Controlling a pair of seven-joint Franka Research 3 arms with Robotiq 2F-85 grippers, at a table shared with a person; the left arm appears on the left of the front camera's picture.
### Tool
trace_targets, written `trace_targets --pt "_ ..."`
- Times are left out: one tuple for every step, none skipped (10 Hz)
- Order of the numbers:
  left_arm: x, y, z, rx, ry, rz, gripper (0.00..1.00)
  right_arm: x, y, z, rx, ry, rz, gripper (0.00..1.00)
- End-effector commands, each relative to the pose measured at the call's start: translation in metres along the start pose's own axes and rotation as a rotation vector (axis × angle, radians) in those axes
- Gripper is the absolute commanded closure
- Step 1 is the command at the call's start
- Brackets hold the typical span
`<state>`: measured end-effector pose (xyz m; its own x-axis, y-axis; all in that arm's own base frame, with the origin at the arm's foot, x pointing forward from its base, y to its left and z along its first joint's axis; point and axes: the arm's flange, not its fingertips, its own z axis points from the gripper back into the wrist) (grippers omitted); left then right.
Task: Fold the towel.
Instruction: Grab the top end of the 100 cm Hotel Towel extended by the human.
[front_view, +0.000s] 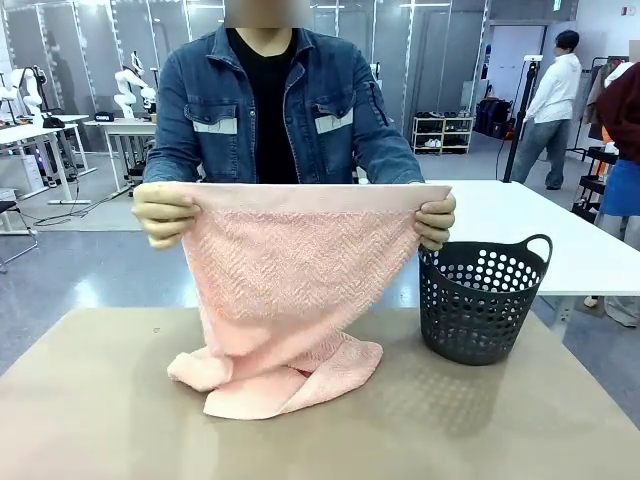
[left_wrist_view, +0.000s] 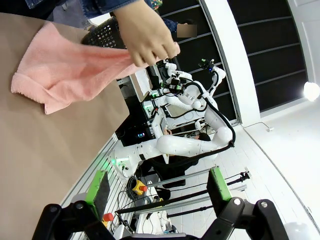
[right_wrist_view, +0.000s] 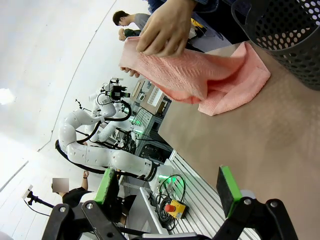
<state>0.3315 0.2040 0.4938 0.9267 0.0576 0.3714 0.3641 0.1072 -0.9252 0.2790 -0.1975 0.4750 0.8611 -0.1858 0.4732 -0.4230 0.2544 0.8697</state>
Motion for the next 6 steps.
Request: trace_targets --pt "0.0001 0.0001 0.0006 -0.005 0.001 0.010 0.00 0.0014 0.0011 0.0009 0.011 -0.009 0.014 0.00" --pt "0.0001 0.0001 0.0006 -0.005 0.001 0.010 0.00 0.0014 0.0011 0.0009 0.011 -0.009 0.014 0.00" --pt "0.0001 0.0001 0.0006 -0.005 0.001 0.010 0.00 0.0014 0.0011 0.0009 0.011 -0.009 0.014 0.00" --pt "0.0001 0.0001 0.0006 -0.005 0.001 0.010 0.00 0.0014 0.0011 0.0009 0.011 -0.009 0.014 0.00" --pt "0.0001 0.0001 0.0006 -0.005 0.001 0.010 0.00 0.0014 0.0011 0.0009 0.011 -0.009 0.014 0.00" --pt "0.0001 0.0001 0.0006 -0.005 0.001 0.010 0.00 0.0014 0.0011 0.0009 0.011 -0.009 0.014 0.00"
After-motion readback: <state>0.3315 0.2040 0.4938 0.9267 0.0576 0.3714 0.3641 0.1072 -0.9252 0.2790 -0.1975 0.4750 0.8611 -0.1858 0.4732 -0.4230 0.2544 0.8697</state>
